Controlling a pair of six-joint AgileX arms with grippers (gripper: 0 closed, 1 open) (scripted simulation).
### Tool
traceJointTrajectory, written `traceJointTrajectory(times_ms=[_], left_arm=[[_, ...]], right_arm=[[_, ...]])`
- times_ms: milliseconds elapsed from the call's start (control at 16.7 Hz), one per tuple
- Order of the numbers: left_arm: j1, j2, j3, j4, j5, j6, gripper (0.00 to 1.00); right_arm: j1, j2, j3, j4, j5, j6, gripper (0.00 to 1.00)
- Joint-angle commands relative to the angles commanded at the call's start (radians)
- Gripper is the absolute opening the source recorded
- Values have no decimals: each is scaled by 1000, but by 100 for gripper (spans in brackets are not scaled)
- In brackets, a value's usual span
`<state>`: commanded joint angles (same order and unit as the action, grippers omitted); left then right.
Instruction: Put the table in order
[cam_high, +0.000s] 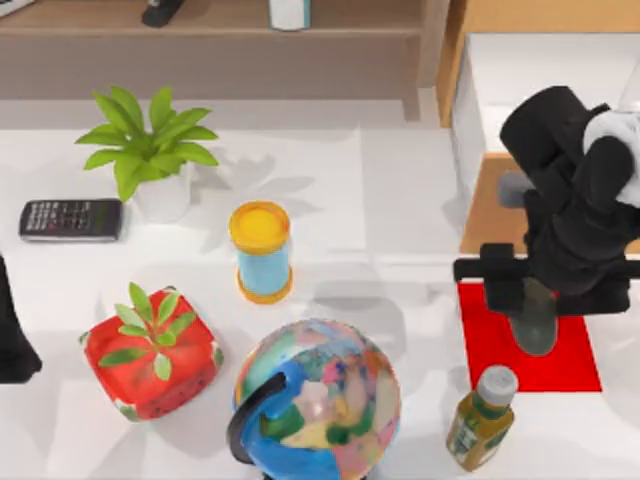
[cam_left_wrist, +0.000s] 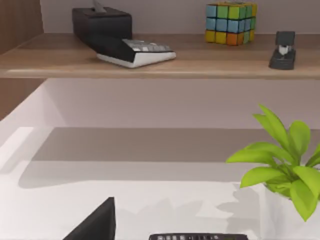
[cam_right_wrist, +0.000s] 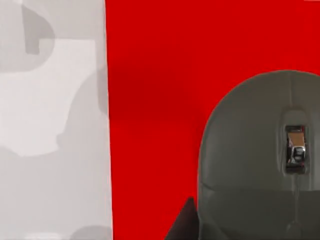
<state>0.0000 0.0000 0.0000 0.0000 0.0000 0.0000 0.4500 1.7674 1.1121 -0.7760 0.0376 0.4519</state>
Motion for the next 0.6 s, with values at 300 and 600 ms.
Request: traceJointTrajectory(times_ms=[300, 600], left_arm=[[0, 0, 0, 0, 0, 0, 100], [0, 0, 0, 0, 0, 0, 100]], right_arm=[[2, -2, 4, 6, 2, -3, 0], [-4, 7, 7, 19, 3, -2, 0]])
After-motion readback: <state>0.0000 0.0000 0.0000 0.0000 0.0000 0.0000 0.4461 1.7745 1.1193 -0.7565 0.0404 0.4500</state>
